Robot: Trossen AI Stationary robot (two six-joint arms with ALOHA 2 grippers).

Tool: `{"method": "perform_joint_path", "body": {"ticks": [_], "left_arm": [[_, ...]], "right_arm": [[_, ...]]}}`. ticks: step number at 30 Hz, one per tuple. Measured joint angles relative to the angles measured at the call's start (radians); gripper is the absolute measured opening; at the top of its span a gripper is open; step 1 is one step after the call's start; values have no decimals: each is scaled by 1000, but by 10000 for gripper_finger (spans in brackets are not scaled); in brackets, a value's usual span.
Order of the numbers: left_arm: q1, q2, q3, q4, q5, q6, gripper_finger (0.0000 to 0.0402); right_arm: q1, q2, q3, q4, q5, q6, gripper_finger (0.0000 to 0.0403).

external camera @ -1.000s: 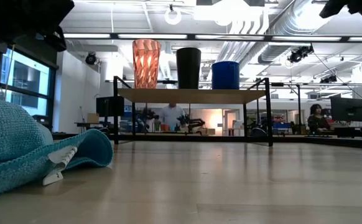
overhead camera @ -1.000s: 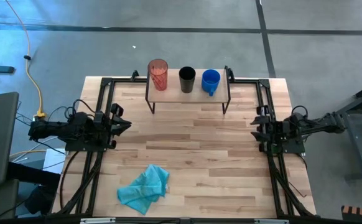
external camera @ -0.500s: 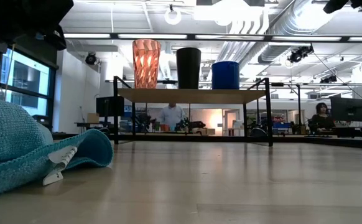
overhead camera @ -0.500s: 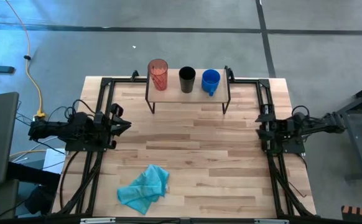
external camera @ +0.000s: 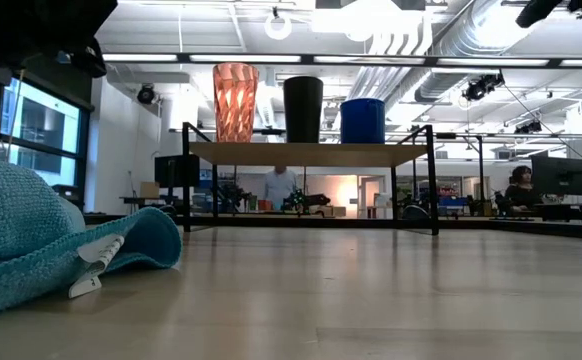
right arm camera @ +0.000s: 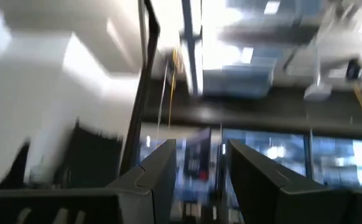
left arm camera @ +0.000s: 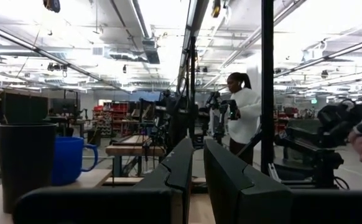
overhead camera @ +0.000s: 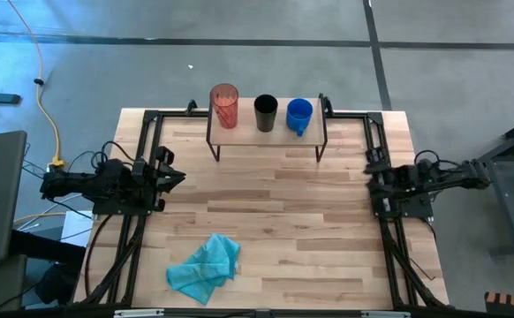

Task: Stack small to large cups/mugs on shelf
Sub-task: Return to Home Position

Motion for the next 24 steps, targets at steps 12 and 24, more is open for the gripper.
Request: {"method": "perform_joint_path", "body": {"ticks": [12, 24], "left_arm": [[0, 0, 0, 0, 42, 59, 33], [0, 0, 0, -2, 52, 82, 33]], "right_arm": [[-1, 1, 0, -255, 131, -10, 136], [-85, 1, 0, -347, 69, -9, 136]]}}
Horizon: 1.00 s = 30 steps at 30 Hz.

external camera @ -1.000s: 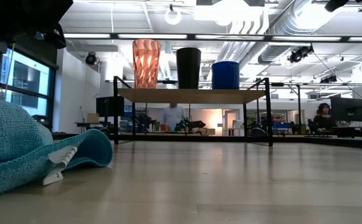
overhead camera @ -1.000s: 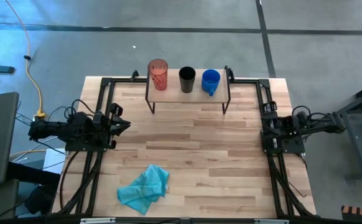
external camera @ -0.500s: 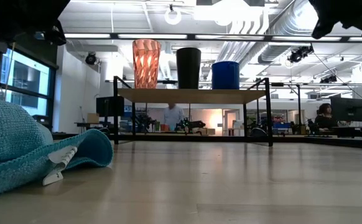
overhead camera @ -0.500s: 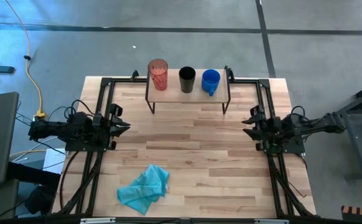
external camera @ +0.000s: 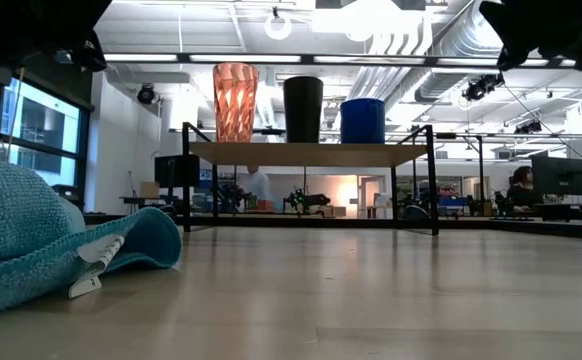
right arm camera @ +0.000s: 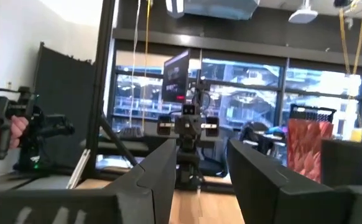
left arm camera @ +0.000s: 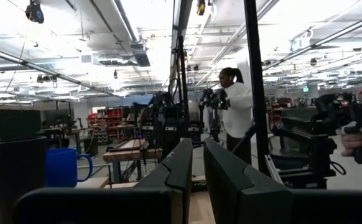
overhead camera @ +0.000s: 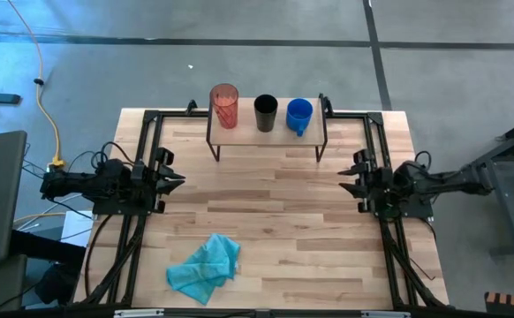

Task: Stack small to large cups/mugs on shelf
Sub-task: Return to Home Position

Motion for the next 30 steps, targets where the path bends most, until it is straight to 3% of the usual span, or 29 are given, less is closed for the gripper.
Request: {"method": "perform_joint_path", "body": {"ticks": [6, 21, 30], "left_arm": [[0, 0, 0, -13, -2, -4, 33], [0, 0, 0, -30, 2, -16, 33], [0, 0, 0, -85, 16, -33, 33]], "right_arm": [[-49, 0, 0, -13, -68, 20, 136], [-72, -5, 0, -171, -87, 109, 136], [-68, -115, 0, -336, -142, 153, 136]]}}
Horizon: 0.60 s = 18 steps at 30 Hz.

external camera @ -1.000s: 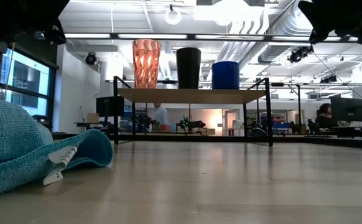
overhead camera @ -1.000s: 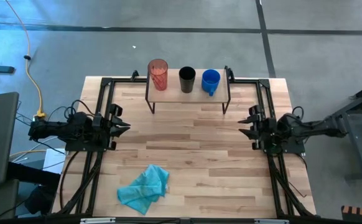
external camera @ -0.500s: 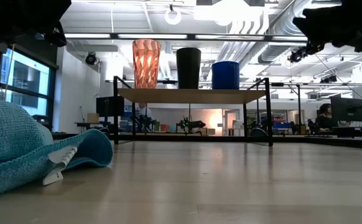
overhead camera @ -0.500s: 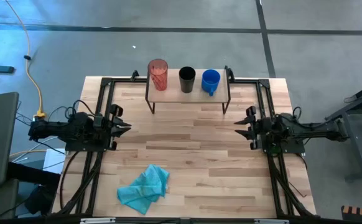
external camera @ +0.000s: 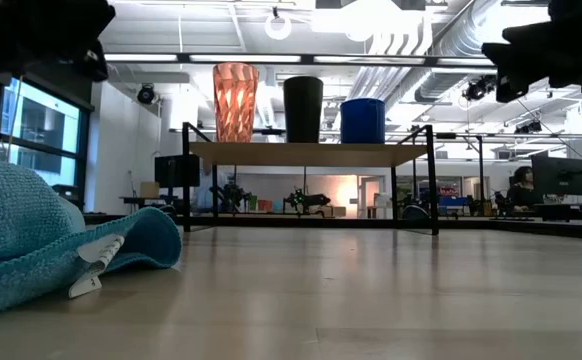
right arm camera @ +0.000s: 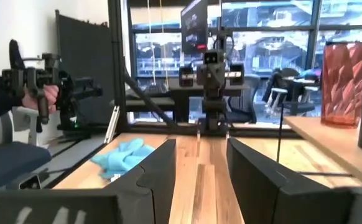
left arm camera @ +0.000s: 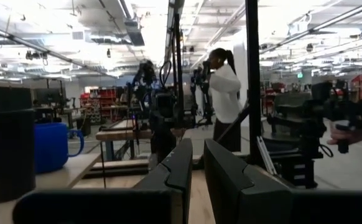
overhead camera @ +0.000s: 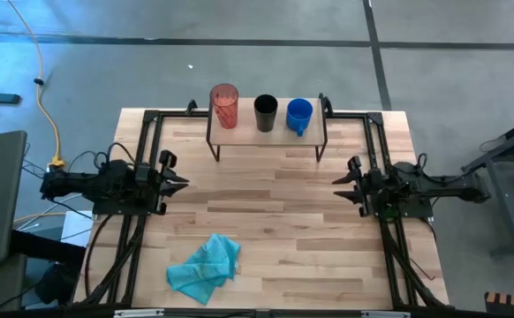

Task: Stack small to large cups/mugs on shelf
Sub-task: Return to Home Position

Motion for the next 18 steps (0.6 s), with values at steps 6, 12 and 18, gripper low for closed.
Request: {"method": "perform_joint_path", "body": {"ticks": [6, 12, 18], "left_arm": [[0, 0, 0, -16, 0, 0, 33], [0, 0, 0, 1, 1, 37, 33], [0, 0, 0, 42, 22, 63, 33]], "right_arm": [[0, -40, 1, -89, 13, 21, 136], [0, -42, 1, -134, 18, 60, 136], [0, -42, 1, -153, 18, 68, 136]]}}
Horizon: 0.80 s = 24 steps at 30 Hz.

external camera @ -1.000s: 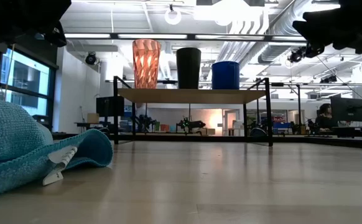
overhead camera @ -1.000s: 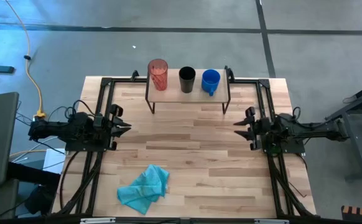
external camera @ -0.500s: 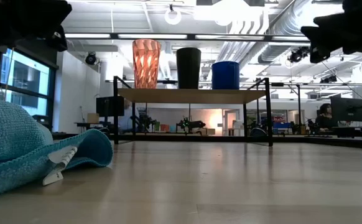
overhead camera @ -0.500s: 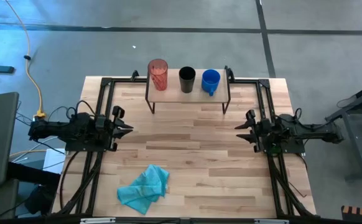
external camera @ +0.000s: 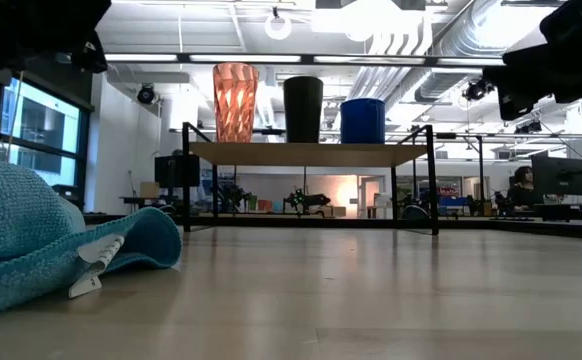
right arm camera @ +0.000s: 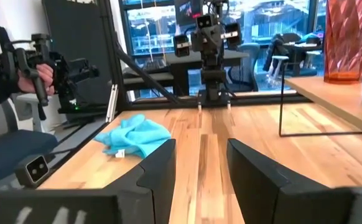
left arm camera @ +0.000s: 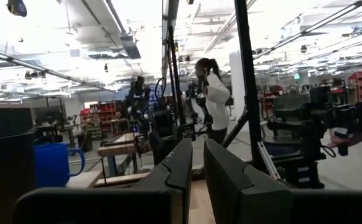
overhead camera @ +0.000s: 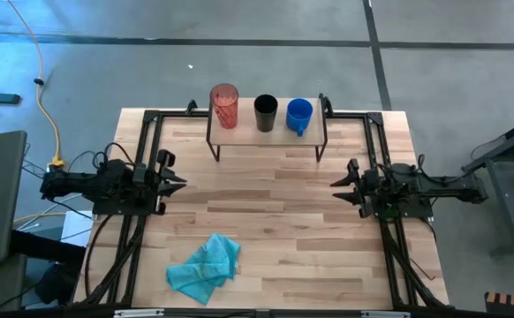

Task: Stack small to large cups/mugs on shelf
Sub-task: Return to Home Position

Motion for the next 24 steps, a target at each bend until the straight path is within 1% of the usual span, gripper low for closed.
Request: {"method": "perform_joint_path", "body": {"ticks": [7, 11, 14, 17, 21, 24], "left_arm": [[0, 0, 0, -10, 23, 0, 33], [0, 0, 0, -66, 23, 2, 33], [0, 0, 0, -101, 23, 27, 33], [0, 0, 0, -102, 23, 64, 33], [0, 0, 0, -122, 23, 79, 33], [0, 0, 0, -171, 15, 48, 33]], "right_arm": [[0, 0, 0, -34, 0, 7, 136], [0, 1, 0, -40, 0, 7, 136], [0, 1, 0, -40, 0, -1, 136], [0, 1, 0, -41, 5, -5, 136], [0, 1, 0, -51, 65, -8, 136], [0, 1, 0, -55, 106, -8, 136]]}}
